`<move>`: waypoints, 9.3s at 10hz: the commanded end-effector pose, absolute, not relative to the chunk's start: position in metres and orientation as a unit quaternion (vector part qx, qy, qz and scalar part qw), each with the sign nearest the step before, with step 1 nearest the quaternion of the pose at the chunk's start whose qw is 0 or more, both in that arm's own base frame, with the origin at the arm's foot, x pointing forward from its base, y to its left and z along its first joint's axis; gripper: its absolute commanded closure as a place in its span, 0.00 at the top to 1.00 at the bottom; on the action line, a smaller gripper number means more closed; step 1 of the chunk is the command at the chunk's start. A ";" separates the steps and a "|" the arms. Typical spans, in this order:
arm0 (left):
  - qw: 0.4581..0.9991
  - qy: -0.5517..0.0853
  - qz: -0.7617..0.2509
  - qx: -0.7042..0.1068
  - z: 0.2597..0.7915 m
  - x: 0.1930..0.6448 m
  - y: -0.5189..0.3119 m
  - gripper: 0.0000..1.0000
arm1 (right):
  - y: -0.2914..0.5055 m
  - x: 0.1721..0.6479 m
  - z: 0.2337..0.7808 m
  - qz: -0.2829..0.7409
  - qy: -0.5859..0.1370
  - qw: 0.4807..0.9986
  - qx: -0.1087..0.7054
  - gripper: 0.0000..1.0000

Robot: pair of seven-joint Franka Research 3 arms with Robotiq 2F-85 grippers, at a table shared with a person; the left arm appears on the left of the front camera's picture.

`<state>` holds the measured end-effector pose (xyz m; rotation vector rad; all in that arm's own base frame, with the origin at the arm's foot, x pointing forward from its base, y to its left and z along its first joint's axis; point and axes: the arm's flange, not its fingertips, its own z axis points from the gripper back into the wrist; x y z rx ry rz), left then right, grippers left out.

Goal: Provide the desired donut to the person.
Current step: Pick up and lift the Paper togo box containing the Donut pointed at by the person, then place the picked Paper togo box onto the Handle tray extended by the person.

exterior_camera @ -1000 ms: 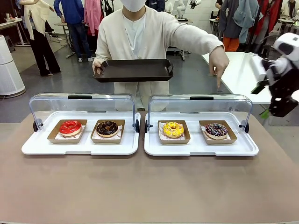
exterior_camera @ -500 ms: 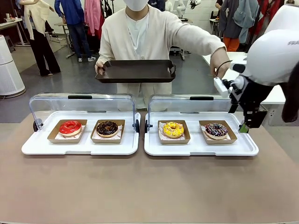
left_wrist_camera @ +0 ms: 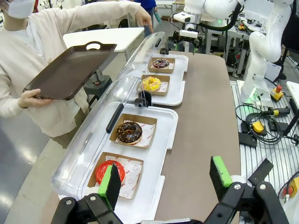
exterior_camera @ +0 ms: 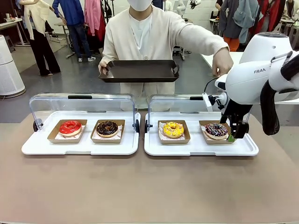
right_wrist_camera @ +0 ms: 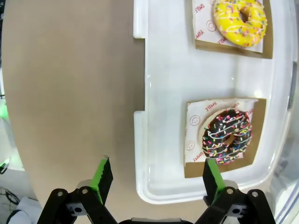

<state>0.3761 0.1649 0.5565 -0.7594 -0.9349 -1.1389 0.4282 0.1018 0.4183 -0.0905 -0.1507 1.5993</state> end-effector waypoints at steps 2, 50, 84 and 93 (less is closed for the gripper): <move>0.675 -0.422 -0.506 -0.333 0.557 0.376 0.165 1.00 | 0.098 0.426 0.427 0.718 -0.068 0.691 -0.040 1.00; 0.675 -0.422 -0.506 -0.333 0.557 0.376 0.165 1.00 | 0.134 0.372 0.497 0.663 0.035 0.746 -0.049 0.00; 0.675 -0.422 -0.506 -0.333 0.557 0.376 0.165 1.00 | 0.314 0.469 0.725 0.680 -0.147 0.710 -0.110 0.02; 0.675 -0.422 -0.506 -0.333 0.557 0.376 0.165 1.00 | 0.313 0.554 0.631 0.665 -0.078 0.743 -0.020 0.02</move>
